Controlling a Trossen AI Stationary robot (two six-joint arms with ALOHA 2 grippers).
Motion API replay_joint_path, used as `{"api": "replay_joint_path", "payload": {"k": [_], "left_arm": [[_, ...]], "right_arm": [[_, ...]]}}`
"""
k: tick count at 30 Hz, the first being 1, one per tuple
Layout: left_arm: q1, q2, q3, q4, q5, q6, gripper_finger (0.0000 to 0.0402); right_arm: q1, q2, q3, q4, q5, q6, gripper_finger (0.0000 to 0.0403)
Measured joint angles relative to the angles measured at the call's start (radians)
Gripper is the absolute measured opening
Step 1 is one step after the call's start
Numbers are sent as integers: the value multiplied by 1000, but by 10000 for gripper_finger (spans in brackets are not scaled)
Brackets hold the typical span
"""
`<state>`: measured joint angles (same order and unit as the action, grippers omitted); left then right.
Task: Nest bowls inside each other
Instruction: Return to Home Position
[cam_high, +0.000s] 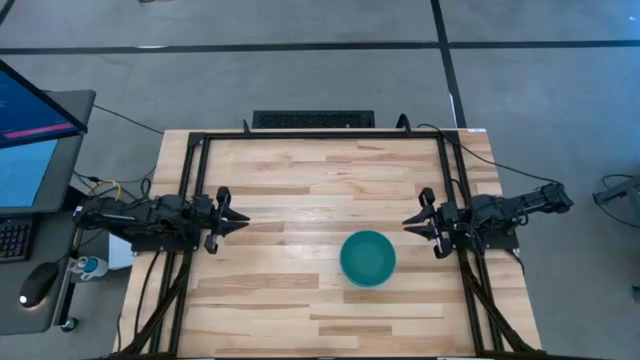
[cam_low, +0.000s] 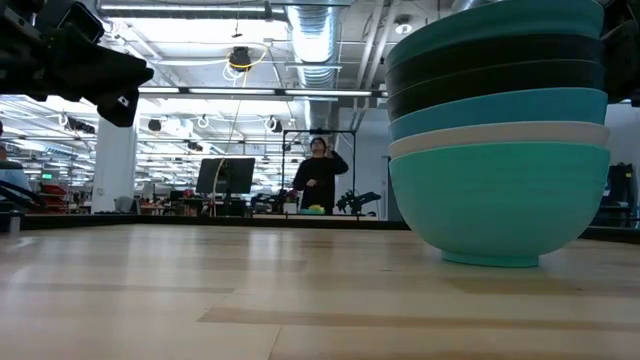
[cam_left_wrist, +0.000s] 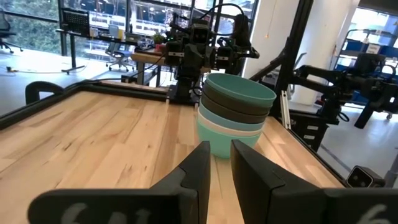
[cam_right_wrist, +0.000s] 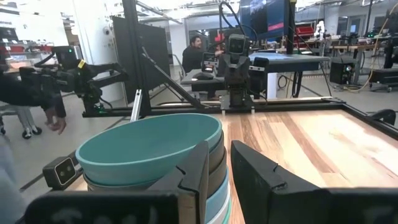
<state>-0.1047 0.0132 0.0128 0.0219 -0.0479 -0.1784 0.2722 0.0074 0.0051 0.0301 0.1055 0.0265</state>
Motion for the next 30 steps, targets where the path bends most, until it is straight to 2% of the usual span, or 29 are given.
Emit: {"api": "replay_joint_path", "payload": {"k": [30], "left_arm": [[0, 0, 0, -2, 11, -1, 54]], "right_arm": [[0, 0, 0, 0, 0, 0, 92]]}}
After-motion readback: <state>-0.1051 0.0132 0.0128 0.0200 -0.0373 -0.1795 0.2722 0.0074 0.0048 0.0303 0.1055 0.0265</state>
